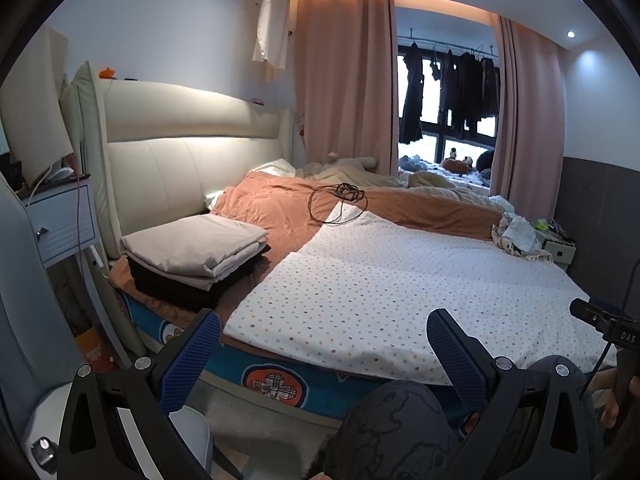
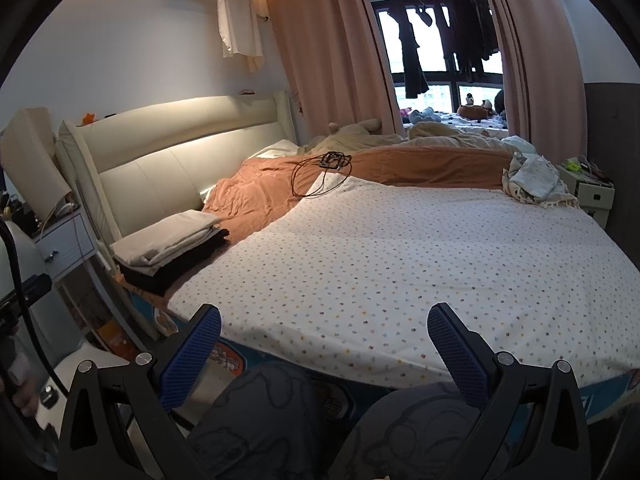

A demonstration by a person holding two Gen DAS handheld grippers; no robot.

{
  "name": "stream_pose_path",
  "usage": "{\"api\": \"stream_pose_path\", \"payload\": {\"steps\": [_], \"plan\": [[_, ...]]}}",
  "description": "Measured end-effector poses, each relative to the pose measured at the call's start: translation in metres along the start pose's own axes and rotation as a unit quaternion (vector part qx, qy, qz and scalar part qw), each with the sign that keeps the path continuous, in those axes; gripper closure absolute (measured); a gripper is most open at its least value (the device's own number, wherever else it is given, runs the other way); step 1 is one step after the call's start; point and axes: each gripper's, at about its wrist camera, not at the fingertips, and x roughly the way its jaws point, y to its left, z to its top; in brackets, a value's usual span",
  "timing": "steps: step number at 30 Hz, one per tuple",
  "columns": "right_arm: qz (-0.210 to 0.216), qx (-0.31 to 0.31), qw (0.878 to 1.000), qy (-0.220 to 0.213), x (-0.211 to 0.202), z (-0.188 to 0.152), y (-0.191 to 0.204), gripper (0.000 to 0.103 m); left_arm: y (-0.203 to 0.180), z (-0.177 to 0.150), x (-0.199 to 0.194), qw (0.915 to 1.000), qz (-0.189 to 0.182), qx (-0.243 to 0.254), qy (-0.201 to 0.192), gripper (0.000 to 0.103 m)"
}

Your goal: Fold large clothes

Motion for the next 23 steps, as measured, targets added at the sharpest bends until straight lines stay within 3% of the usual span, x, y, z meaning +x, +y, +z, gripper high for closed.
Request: {"api": "stream_pose_path", "payload": {"steps": [23], "plan": [[-0.016,0.019,1.000,0.003,-0.003,-0.010,0.001,0.000,0.000,-0.005,-0.018,0.9997,-0.017,0.003,-0.016,0.000]]}}
